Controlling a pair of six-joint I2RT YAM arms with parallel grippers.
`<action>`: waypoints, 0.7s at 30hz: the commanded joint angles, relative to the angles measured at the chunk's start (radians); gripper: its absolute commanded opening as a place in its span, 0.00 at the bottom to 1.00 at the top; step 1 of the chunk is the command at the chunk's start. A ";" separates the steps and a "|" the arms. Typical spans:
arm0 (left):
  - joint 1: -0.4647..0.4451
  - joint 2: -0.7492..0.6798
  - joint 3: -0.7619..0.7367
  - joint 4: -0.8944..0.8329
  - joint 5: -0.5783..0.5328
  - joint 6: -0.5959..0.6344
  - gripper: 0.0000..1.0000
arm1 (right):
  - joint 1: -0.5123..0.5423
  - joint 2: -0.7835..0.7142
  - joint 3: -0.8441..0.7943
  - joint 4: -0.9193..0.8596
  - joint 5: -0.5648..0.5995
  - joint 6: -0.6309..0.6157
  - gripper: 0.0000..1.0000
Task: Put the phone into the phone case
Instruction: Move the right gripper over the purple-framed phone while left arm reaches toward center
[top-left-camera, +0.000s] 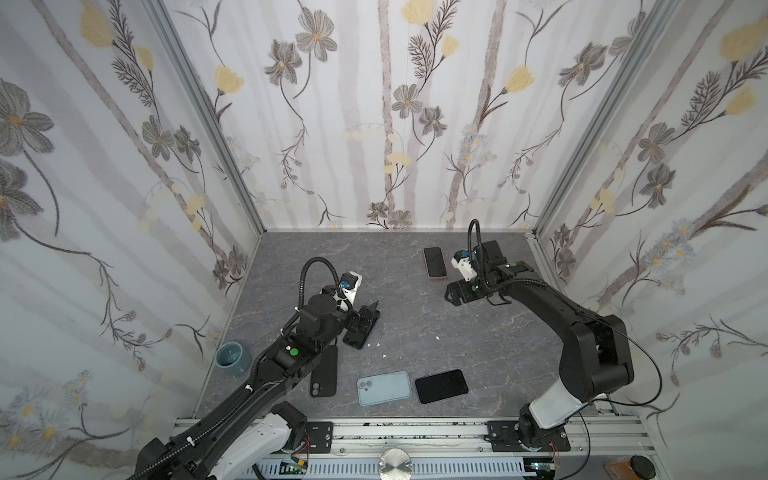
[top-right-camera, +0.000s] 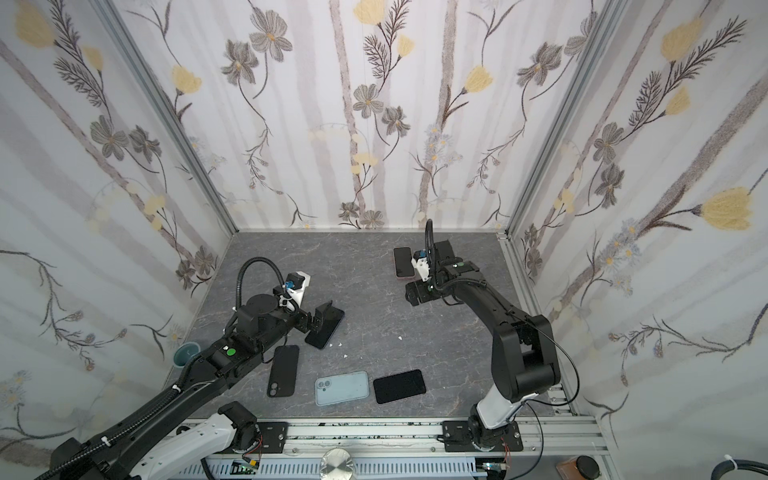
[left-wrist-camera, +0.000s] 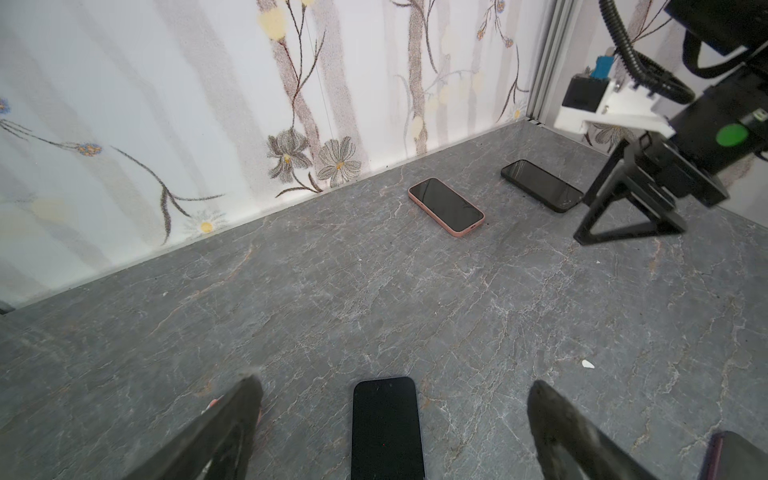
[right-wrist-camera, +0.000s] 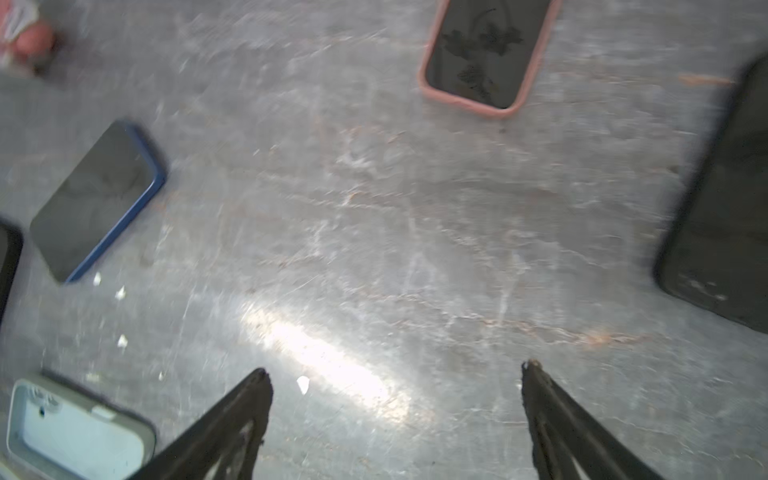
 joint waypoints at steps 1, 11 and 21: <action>0.001 0.039 0.049 -0.051 -0.027 -0.086 1.00 | 0.099 -0.077 -0.088 0.078 -0.008 -0.137 0.92; 0.007 0.143 0.076 -0.177 -0.195 -0.307 0.99 | 0.459 -0.100 -0.207 0.276 -0.014 -0.231 0.90; 0.135 0.164 0.069 -0.299 -0.329 -0.333 1.00 | 0.613 0.071 -0.163 0.370 -0.048 -0.259 0.60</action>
